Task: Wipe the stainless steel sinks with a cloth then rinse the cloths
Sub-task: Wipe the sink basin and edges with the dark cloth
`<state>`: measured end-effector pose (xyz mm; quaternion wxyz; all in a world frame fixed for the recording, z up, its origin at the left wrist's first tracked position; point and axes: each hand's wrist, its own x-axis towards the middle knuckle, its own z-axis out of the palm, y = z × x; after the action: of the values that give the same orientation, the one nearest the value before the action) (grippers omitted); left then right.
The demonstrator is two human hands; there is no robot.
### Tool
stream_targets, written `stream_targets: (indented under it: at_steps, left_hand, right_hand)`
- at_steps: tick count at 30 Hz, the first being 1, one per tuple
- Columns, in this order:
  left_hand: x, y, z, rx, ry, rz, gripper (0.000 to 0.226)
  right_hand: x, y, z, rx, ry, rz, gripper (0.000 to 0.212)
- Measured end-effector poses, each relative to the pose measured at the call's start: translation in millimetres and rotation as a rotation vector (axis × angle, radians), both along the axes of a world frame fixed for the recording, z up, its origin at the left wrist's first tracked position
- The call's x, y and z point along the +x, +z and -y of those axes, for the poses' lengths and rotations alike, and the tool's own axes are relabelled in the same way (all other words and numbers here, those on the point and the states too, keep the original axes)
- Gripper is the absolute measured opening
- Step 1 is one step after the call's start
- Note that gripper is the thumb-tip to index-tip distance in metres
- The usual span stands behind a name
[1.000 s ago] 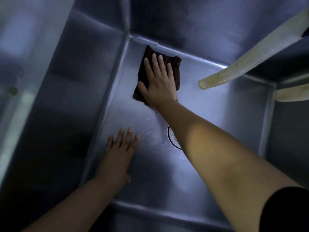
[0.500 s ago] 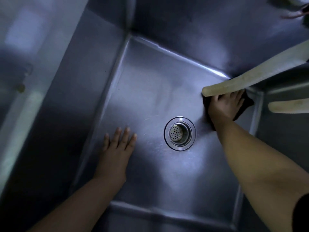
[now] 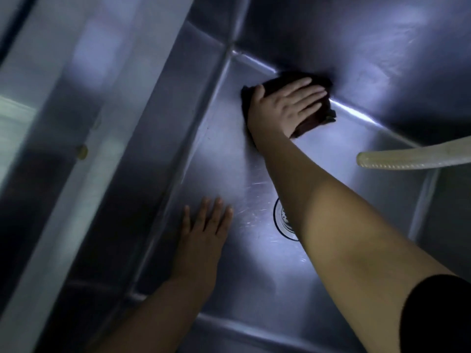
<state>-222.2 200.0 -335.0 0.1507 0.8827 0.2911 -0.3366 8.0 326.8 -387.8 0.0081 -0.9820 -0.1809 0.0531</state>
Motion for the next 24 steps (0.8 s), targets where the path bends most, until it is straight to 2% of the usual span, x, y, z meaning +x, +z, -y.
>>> stream_targets:
  at_steps: [5, 10, 17, 21, 24]
  left_hand:
    - [1.0, -3.8, 1.9, 0.008, 0.012, 0.010, 0.112]
    - [2.8, -1.6, 1.8, 0.018, -0.020, -0.010, 0.113]
    - [0.3, 3.6, -1.3, -0.015, -0.092, -0.043, 0.124]
    - [-1.5, 6.0, -3.7, -0.028, -0.096, -0.032, 0.127]
    - [-2.6, 8.3, -4.7, -0.031, -0.098, -0.032, 0.127]
  right_hand:
    - [-45.7, -0.3, -31.6, 0.069, 0.412, -0.025, 0.077]
    - [-42.6, 6.7, -8.1, 0.108, 0.787, -0.077, 0.072]
    - [-81.5, 11.3, 48.0, 0.000, 1.030, -0.105, 0.079]
    - [-56.8, 10.9, 74.3, -0.002, 1.280, -0.097, 0.080]
    - [-22.2, 12.1, 89.4, 0.011, 1.269, -0.082, 0.080]
